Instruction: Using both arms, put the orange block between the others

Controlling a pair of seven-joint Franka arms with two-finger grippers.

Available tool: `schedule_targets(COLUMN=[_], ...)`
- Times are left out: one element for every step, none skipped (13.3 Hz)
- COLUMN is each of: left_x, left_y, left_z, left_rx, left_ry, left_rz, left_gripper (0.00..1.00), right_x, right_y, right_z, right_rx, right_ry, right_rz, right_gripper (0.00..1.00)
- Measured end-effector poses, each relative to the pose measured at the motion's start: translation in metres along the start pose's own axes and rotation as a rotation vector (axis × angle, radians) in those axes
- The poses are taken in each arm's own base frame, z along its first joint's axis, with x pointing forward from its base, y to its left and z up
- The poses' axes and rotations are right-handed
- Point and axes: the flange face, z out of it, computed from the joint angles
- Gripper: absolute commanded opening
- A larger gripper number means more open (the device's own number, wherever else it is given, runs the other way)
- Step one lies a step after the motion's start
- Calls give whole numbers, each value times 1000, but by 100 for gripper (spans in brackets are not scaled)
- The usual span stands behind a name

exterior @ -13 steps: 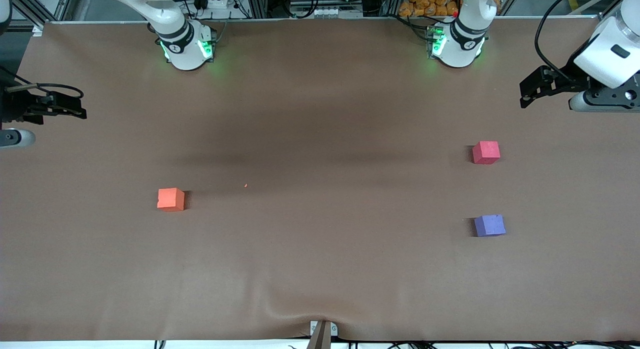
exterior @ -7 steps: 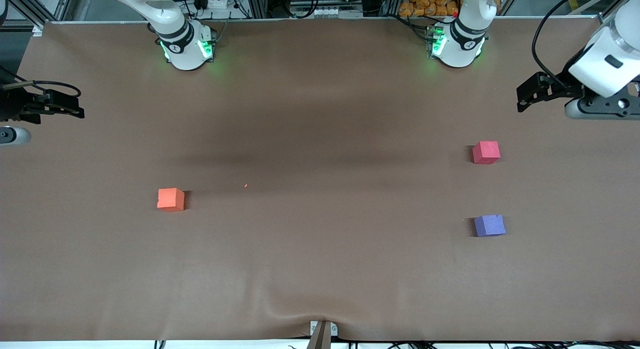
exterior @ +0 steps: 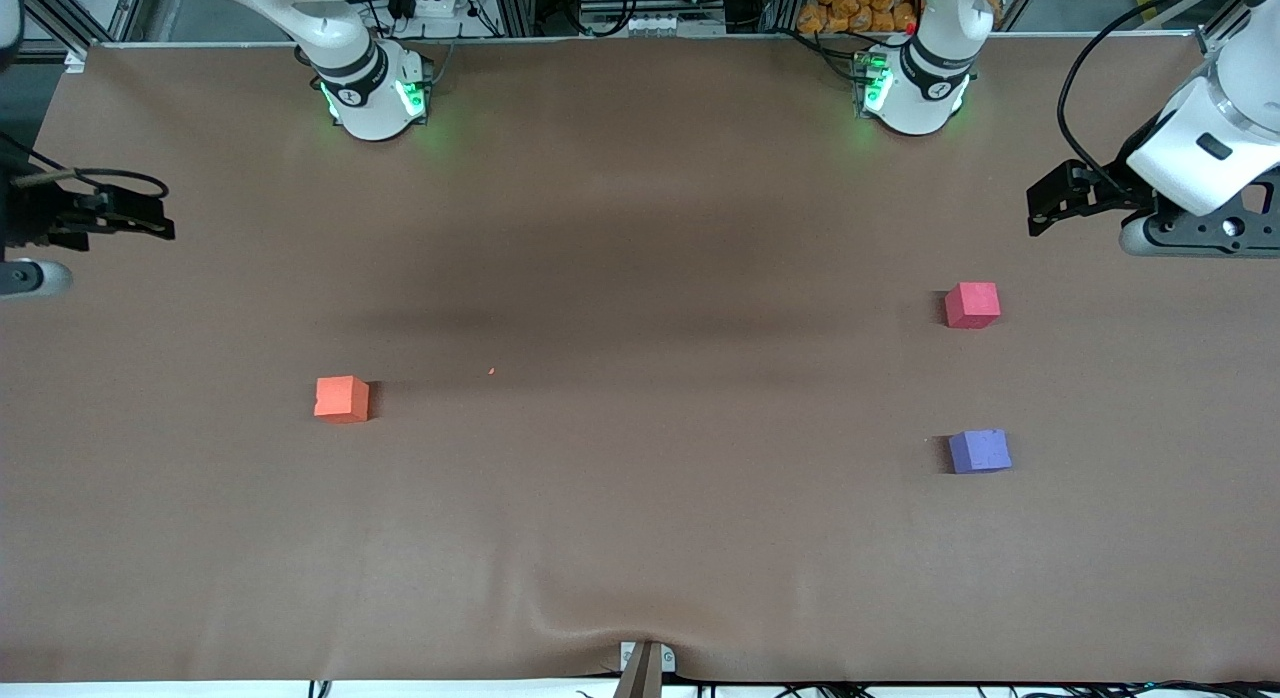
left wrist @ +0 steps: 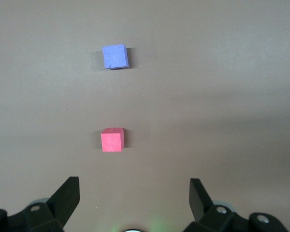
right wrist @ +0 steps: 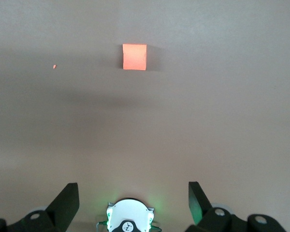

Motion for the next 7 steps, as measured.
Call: schedule_targets(left_x=[1, 3, 3, 4, 4, 5, 5], left_y=[0, 0, 0, 0, 0, 0, 1], left_z=[2, 3, 4, 5, 6, 7, 8], left_rx=[-1, -1, -1, -1, -1, -1, -1], left_ry=[-1, -2, -3, -4, -6, -8, -10], left_rz=[0, 0, 0, 0, 1, 1, 1], left_gripper=[100, 100, 100, 100, 100, 100, 100], right_x=[12, 26, 41, 56, 70, 85, 100], right_y=[1, 1, -1, -8, -17, -27, -35], right_z=[18, 39, 61, 83, 104, 125, 146], right_rx=[2, 2, 1, -2, -6, -12, -17], right_ry=[-8, -14, -21, -31, -42, -52, -60], right_rz=[-1, -5, -12, -25, -42, -59, -73], right_gripper=[100, 100, 100, 100, 100, 100, 100])
